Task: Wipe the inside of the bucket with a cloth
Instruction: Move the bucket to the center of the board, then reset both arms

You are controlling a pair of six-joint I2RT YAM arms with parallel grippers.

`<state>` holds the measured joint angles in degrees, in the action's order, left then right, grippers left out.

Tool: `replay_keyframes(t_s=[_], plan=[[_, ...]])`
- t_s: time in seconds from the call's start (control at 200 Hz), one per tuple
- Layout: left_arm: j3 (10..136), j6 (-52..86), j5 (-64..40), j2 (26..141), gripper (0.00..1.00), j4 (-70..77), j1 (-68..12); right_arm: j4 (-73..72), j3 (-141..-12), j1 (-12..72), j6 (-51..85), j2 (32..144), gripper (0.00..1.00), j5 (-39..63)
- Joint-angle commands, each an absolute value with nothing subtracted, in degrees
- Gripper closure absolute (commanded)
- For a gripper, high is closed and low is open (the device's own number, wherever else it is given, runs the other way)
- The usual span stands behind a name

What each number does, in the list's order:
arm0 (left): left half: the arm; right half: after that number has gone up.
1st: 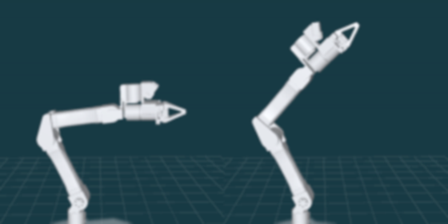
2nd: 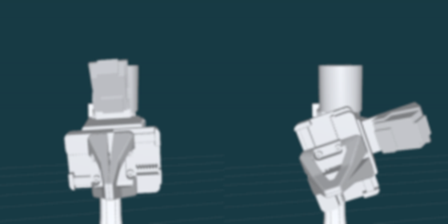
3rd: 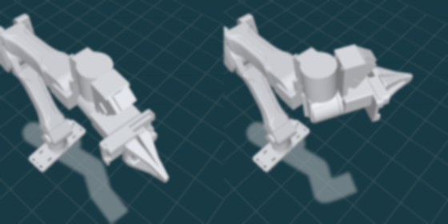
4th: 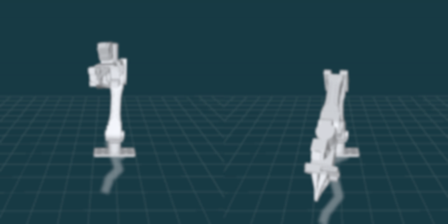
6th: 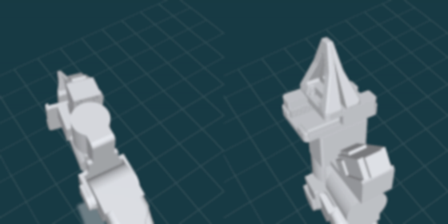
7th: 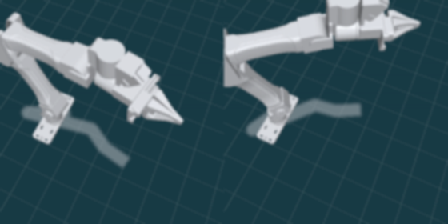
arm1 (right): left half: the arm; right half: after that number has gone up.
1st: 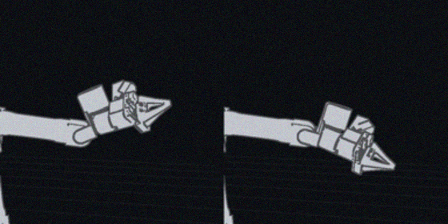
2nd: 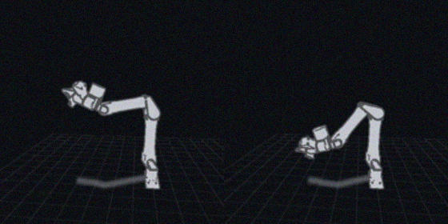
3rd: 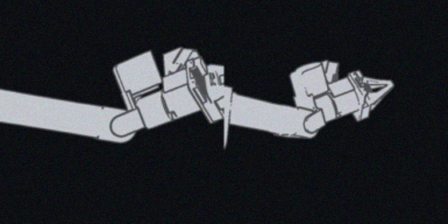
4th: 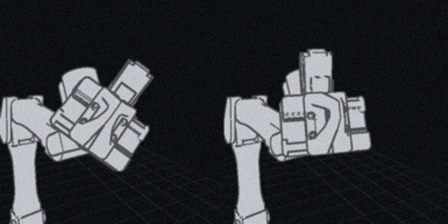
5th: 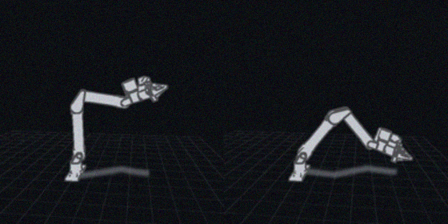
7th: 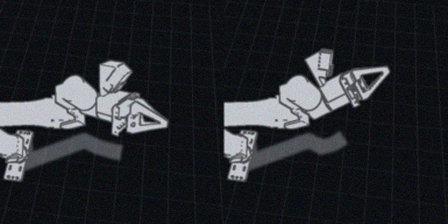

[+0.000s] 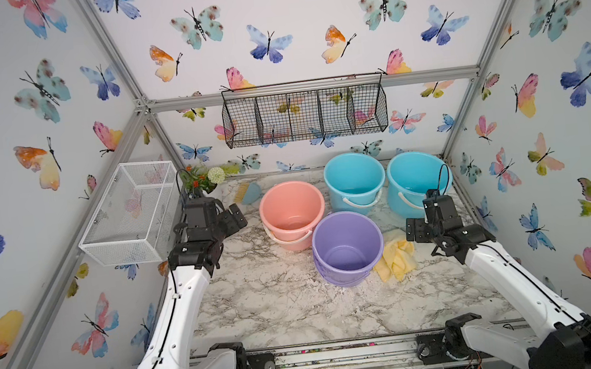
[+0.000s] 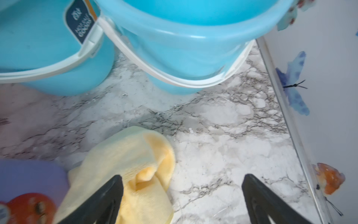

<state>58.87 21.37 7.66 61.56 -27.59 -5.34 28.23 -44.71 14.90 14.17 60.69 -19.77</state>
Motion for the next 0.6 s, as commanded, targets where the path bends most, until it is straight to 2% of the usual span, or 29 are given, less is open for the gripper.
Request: replay_keyframes(t_s=[0.0, 0.16, 0.24, 0.45, 0.596], plan=[[51.7, 20.1, 15.7, 58.6, 0.02, -22.8, -5.5, 12.3, -37.6, 14.4, 9.9, 56.9, 0.02, -28.9], [43.0, 20.4, 25.7, 56.3, 0.02, -17.4, -5.5, -5.0, -25.8, 14.4, 6.9, 54.5, 0.02, -30.4], [41.8, 20.9, 27.3, 56.3, 0.01, -15.8, -5.4, -15.4, -19.8, 14.4, 5.2, 54.6, 0.02, -30.3], [27.3, 15.5, 33.1, 54.7, 0.02, 7.4, -5.6, -45.8, -7.4, 14.4, 1.0, 60.6, 0.02, -30.2], [17.9, 12.1, 34.1, 55.0, 0.01, 21.0, -5.7, -53.4, -7.9, 13.8, -0.3, 67.2, 0.02, -27.6]])
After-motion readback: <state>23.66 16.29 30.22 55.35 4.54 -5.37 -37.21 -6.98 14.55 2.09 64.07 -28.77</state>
